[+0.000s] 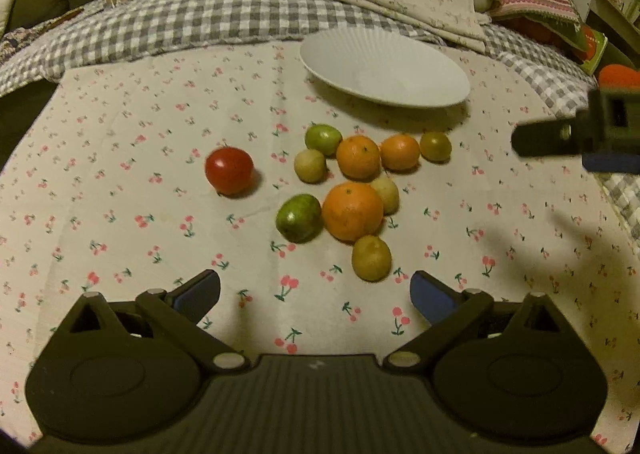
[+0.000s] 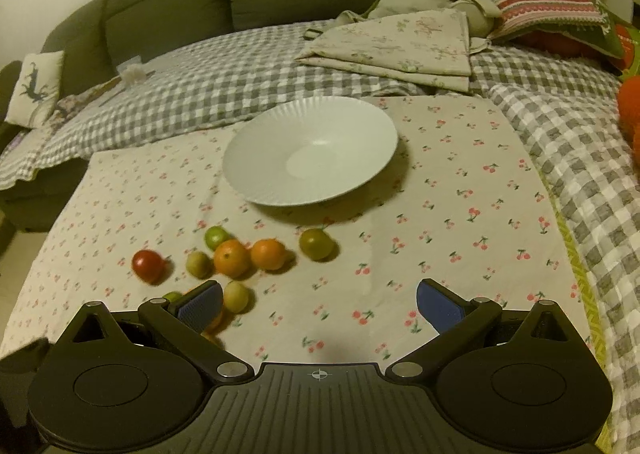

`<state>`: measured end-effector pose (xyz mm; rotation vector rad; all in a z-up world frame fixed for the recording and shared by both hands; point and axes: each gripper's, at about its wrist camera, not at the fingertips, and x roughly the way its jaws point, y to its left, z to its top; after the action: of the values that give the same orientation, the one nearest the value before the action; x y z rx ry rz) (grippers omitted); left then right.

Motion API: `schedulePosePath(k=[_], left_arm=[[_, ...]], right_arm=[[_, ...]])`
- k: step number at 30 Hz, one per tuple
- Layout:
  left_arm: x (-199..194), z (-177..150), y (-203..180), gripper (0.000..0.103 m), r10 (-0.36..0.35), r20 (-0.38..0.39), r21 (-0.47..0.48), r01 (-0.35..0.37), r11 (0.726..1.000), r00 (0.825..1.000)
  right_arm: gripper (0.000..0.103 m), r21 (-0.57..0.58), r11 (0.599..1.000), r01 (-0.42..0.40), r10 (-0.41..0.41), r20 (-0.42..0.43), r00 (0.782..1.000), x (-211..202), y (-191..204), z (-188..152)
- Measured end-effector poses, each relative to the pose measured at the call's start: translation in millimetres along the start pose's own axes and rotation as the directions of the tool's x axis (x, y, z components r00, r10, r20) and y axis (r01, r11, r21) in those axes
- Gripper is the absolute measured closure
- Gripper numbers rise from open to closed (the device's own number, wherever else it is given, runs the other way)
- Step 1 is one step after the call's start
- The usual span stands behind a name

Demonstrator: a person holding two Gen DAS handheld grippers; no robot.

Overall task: Organize fruits
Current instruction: 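Move right gripper to olive-green fruit while left gripper moves to small yellow fruit, then close right gripper on olive-green fruit while left gripper closes on small yellow fruit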

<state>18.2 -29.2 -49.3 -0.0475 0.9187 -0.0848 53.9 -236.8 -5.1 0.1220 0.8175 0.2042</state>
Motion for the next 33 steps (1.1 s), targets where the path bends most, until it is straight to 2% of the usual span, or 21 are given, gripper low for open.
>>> schedulePosePath(k=[2,7,10,14,20,23,25,33], left_arm=[[5.2,-0.3,1.4,0.004,-0.007,0.001,-0.011,0.007,1.000,1.000],[18.1,2.6,-1.8,0.014,-0.058,-0.005,-0.026,0.057,0.998,0.998],[25.5,3.5,-4.7,0.021,-0.098,-0.027,-0.033,0.097,0.995,0.995],[30.7,5.2,-6.1,0.028,-0.085,-0.004,-0.019,0.085,0.996,0.996],[34.5,7.7,-10.8,0.044,-0.063,0.024,0.027,0.062,0.998,0.998],[34.7,9.3,-9.5,0.051,-0.073,0.030,0.032,0.072,0.997,0.997],[35.0,10.7,-8.5,0.062,-0.083,0.033,0.032,0.082,0.996,0.996],[34.1,12.8,-5.7,0.078,-0.120,0.030,0.017,0.120,0.993,0.992]], right_arm=[[0.000,0.002,1.000,0.019,-0.019,-0.018,1.000,6.4,-3.1,3.8],[0.001,0.028,0.999,0.043,-0.041,-0.071,0.997,28.1,-10.8,9.2],[0.002,0.059,0.998,0.023,-0.019,-0.068,0.998,40.0,-14.1,12.5],[0.011,0.082,0.997,0.006,0.001,-0.086,0.996,54.9,-17.3,14.8],[0.028,0.149,0.989,-0.021,0.039,-0.120,0.992,83.6,-25.7,16.3],[0.032,0.163,0.987,-0.018,0.038,-0.123,0.992,92.7,-29.2,18.7],[0.032,0.161,0.987,-0.005,0.024,-0.118,0.993,96.4,-31.4,21.4],[0.039,0.169,0.985,-0.026,0.047,-0.120,0.992,114.7,-30.1,26.8]])
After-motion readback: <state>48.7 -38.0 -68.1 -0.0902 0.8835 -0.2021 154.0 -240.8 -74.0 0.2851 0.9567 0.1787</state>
